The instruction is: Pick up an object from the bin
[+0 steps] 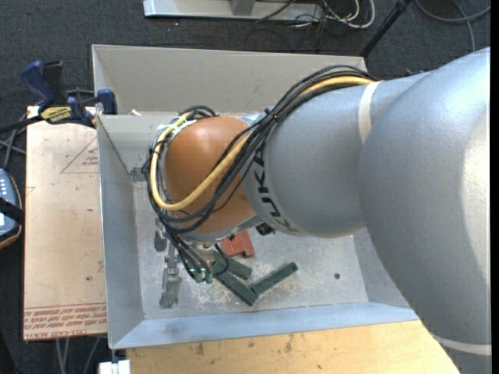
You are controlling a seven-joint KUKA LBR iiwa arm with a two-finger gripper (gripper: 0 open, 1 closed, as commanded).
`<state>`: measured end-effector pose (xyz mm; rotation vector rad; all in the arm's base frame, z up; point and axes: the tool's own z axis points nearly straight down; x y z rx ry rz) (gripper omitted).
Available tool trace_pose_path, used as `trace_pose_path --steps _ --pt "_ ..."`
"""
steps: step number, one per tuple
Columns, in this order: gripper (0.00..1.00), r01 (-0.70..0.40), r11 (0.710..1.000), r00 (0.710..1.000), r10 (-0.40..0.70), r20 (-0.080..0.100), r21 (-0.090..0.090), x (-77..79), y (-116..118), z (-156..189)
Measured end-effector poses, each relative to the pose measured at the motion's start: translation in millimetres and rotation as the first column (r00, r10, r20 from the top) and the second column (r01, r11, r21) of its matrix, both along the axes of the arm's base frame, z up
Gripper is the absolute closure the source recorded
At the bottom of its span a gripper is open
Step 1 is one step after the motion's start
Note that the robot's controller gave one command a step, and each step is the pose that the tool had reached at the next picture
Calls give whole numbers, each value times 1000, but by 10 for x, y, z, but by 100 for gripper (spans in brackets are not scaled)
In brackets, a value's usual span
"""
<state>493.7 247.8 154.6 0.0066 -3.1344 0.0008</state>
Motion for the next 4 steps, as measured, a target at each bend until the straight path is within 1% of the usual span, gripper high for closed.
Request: trace_pose_path --steps 1,2,3,4 --pt "0 4 1000 1000 -4 6 1 24 -10 35" --pt "0 -21 1000 1000 20 11 3 257 -732 -589" --pt "0 -25 1000 1000 25 4 0 276 -858 -469" --pt "0 102 995 995 -102 7 2 88 -1231 -520"
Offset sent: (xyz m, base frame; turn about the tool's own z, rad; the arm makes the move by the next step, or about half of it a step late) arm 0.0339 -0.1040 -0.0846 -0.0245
